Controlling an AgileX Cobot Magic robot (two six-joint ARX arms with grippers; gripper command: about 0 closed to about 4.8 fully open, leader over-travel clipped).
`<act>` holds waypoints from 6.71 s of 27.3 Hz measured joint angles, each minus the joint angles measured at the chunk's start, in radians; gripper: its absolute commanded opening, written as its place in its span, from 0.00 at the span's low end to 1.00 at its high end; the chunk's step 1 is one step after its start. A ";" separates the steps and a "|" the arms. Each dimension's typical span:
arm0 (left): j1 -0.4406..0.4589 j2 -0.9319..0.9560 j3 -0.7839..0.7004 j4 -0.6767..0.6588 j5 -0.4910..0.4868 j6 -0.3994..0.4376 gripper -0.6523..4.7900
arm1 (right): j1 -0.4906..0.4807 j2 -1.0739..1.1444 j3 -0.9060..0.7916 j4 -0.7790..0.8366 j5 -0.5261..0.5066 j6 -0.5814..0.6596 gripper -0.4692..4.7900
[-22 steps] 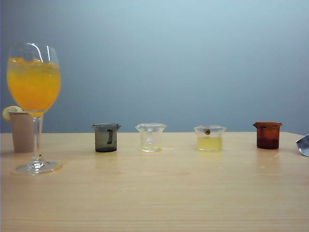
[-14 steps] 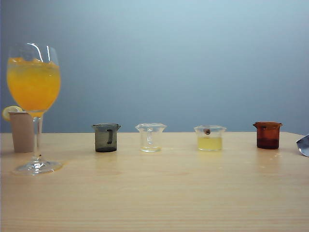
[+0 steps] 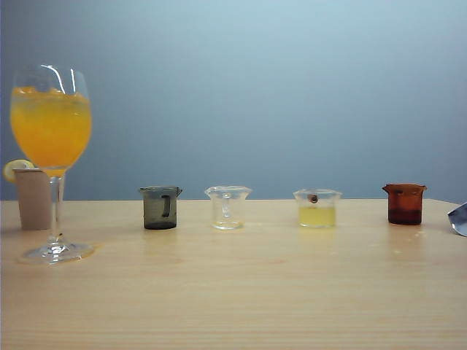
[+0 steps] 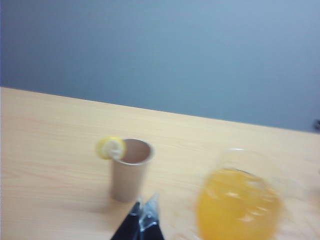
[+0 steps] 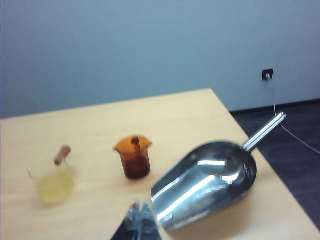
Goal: Pick up the third measuring cup from the left, pour the pineapple juice inside into the goblet, and finally put the measuring cup back in its original place.
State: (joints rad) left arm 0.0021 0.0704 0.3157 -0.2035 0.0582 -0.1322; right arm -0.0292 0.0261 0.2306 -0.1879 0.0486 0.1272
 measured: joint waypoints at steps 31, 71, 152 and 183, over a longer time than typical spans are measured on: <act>-0.540 0.798 0.709 -0.171 -0.014 0.116 0.11 | 0.532 1.025 0.354 0.421 0.178 0.016 0.08; -0.573 0.983 0.768 -0.156 -0.016 0.117 0.11 | 0.501 1.983 0.602 1.066 0.331 0.076 1.00; -0.573 0.938 0.769 -0.276 -0.029 0.101 0.11 | 0.519 1.650 0.875 0.569 -0.072 -0.084 0.54; -0.293 0.753 0.759 -0.534 -0.105 0.186 0.11 | 0.745 1.727 1.183 0.407 -0.176 -0.157 0.54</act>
State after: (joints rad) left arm -0.2909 0.8238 1.0748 -0.7380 -0.0471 0.0540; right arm 0.7158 1.7535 1.4136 0.2192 -0.1276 -0.0299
